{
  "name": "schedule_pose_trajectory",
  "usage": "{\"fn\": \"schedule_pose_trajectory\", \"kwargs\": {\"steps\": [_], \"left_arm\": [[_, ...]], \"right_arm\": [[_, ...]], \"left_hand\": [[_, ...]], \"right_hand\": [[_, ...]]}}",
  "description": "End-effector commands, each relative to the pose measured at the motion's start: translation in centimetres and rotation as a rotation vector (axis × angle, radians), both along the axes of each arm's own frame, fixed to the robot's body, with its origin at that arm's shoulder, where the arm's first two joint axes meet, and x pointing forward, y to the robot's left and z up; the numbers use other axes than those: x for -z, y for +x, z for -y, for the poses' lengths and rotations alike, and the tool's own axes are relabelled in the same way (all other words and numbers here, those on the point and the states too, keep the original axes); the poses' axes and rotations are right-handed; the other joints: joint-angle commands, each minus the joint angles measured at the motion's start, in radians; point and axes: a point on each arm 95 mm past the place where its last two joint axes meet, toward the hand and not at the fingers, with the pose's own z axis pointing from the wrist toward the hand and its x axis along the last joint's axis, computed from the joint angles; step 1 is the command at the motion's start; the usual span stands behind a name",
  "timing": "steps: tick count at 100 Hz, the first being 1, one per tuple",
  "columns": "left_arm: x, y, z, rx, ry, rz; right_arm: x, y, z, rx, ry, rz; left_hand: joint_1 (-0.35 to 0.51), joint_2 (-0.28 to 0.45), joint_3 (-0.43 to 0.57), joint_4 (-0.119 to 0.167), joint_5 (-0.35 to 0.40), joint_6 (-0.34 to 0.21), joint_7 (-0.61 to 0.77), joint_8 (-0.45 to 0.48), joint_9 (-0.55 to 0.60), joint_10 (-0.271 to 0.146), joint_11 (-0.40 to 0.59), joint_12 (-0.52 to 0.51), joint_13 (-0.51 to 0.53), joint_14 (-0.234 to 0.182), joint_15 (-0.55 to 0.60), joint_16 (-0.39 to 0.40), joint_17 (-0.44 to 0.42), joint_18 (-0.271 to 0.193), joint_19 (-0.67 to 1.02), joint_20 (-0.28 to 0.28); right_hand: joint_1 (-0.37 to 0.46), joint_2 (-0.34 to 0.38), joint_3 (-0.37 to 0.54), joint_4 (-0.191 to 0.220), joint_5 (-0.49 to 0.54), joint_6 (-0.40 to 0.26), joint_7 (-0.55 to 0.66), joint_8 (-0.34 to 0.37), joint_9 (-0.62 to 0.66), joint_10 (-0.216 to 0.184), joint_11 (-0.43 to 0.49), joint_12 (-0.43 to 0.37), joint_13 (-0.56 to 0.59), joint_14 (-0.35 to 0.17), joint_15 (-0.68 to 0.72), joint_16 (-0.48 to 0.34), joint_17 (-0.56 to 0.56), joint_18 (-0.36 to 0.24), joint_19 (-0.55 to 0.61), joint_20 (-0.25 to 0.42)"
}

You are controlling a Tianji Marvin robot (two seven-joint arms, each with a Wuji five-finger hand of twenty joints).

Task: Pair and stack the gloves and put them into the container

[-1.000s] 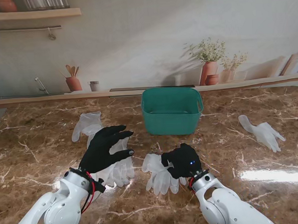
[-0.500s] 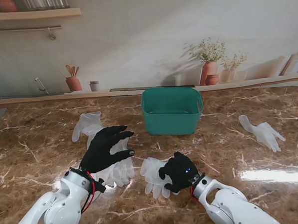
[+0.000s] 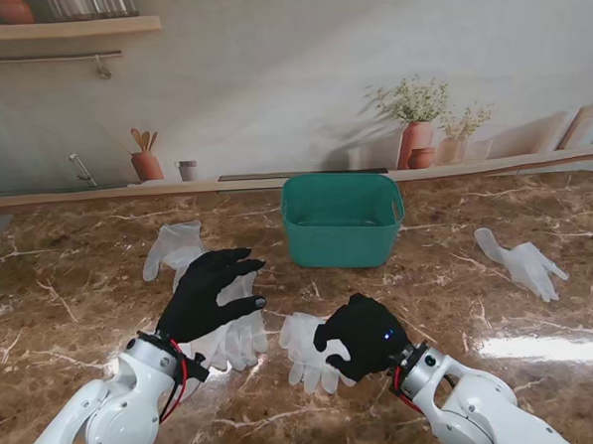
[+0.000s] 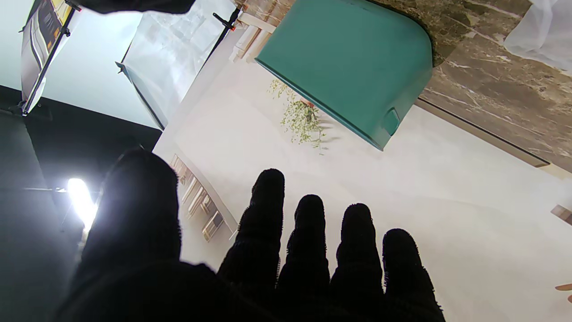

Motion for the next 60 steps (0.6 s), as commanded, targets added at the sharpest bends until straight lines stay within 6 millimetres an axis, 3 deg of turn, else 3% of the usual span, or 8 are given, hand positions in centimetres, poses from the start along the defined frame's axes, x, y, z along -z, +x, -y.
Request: {"fn": "schedule_pose_trajectory", "kwargs": {"steps": [1,6,16,18,26,39,47,60], "left_arm": [[0.1,-0.3,0.0,0.002,-0.005,0.001],[0.0,-0.4,0.0,0.001,-0.004,0.005],[-0.2,-0.5,-0.2,-0.002,-0.003,0.010],[-0.2,-0.5,-0.2,-0.002,-0.002,0.010],[-0.2,-0.6,-0.3,-0.003,0.001,0.012],[-0.2,-0.6,-0.5,-0.006,0.006,0.013],[-0.2,-0.7,-0.6,-0.010,0.009,0.014],[-0.2,-0.7,-0.9,-0.014,0.013,0.013]], "right_arm": [[-1.7,1.2,-0.4,-0.007,-0.010,0.031],[-2.2,1.9,-0.5,-0.012,-0.016,0.044],[-3.1,3.6,-1.0,-0.036,-0.021,0.087],[-3.2,3.9,-1.1,-0.041,-0.027,0.090],[-3.1,5.3,-1.6,-0.066,-0.053,0.092],[-2.1,7.3,-2.3,-0.100,-0.106,0.092],[-1.2,8.1,-2.7,-0.124,-0.137,0.077],[0.4,8.9,-3.1,-0.156,-0.202,0.044]], "left_hand": [[0.019,0.040,-0.044,0.027,0.017,-0.030,0.017,0.015,0.002,-0.021,-0.026,-0.015,-0.037,-0.054,-0.043,-0.015,-0.010,-0.014,-0.032,0.006],[0.018,0.041,-0.044,0.027,0.017,-0.030,0.017,0.015,0.003,-0.022,-0.026,-0.015,-0.038,-0.054,-0.043,-0.015,-0.010,-0.013,-0.033,0.007],[0.020,0.038,-0.043,0.027,0.018,-0.029,0.018,0.015,0.004,-0.021,-0.025,-0.014,-0.037,-0.054,-0.043,-0.015,-0.009,-0.015,-0.034,0.007],[0.021,0.039,-0.043,0.027,0.019,-0.029,0.018,0.015,0.004,-0.022,-0.025,-0.014,-0.037,-0.055,-0.043,-0.015,-0.009,-0.015,-0.034,0.008],[0.021,0.039,-0.043,0.027,0.018,-0.028,0.017,0.015,0.002,-0.023,-0.026,-0.014,-0.037,-0.054,-0.043,-0.015,-0.010,-0.014,-0.035,0.008],[0.022,0.039,-0.042,0.027,0.018,-0.028,0.017,0.015,0.002,-0.022,-0.026,-0.014,-0.038,-0.054,-0.044,-0.015,-0.010,-0.014,-0.039,0.008],[0.022,0.038,-0.043,0.027,0.018,-0.027,0.017,0.015,0.001,-0.022,-0.026,-0.015,-0.038,-0.055,-0.044,-0.015,-0.010,-0.014,-0.041,0.008],[0.022,0.038,-0.043,0.027,0.017,-0.029,0.016,0.015,0.001,-0.024,-0.026,-0.015,-0.040,-0.056,-0.045,-0.016,-0.010,-0.014,-0.045,0.008]], "right_hand": [[0.063,-0.004,0.102,-0.046,-0.019,-0.018,0.035,-0.035,0.020,-0.014,-0.004,0.036,0.036,-0.018,-0.025,-0.035,0.020,-0.022,-0.011,-0.041],[0.097,0.003,0.136,-0.047,-0.007,-0.016,0.018,-0.033,0.025,-0.017,-0.016,0.041,0.042,-0.022,-0.039,-0.046,0.027,-0.026,-0.020,-0.057],[0.276,0.025,0.155,-0.063,0.075,-0.003,-0.186,0.116,0.035,-0.037,-0.035,0.038,0.072,-0.029,-0.090,0.012,0.064,-0.055,-0.029,-0.124],[0.315,0.042,0.149,-0.058,0.082,-0.001,-0.254,0.200,0.027,-0.040,-0.032,0.021,0.076,-0.031,-0.105,0.008,0.072,-0.062,-0.031,-0.141],[0.373,0.028,0.131,-0.056,0.049,-0.004,-0.305,0.204,0.003,-0.047,-0.034,-0.013,0.076,-0.038,-0.132,-0.009,0.076,-0.065,-0.027,-0.238],[0.334,-0.037,0.135,-0.033,-0.035,0.006,-0.372,0.150,-0.057,-0.048,-0.051,-0.056,0.038,-0.051,-0.167,-0.035,0.067,-0.081,-0.077,-0.203],[0.247,-0.060,0.143,0.053,-0.106,0.024,-0.412,0.110,-0.120,-0.049,-0.062,-0.127,-0.008,-0.067,-0.183,-0.098,0.041,-0.080,-0.118,-0.179],[0.187,-0.104,0.082,0.049,-0.177,0.044,-0.446,0.089,-0.209,-0.042,-0.089,-0.152,-0.076,-0.068,-0.207,-0.135,-0.006,-0.065,-0.150,-0.172]]}}
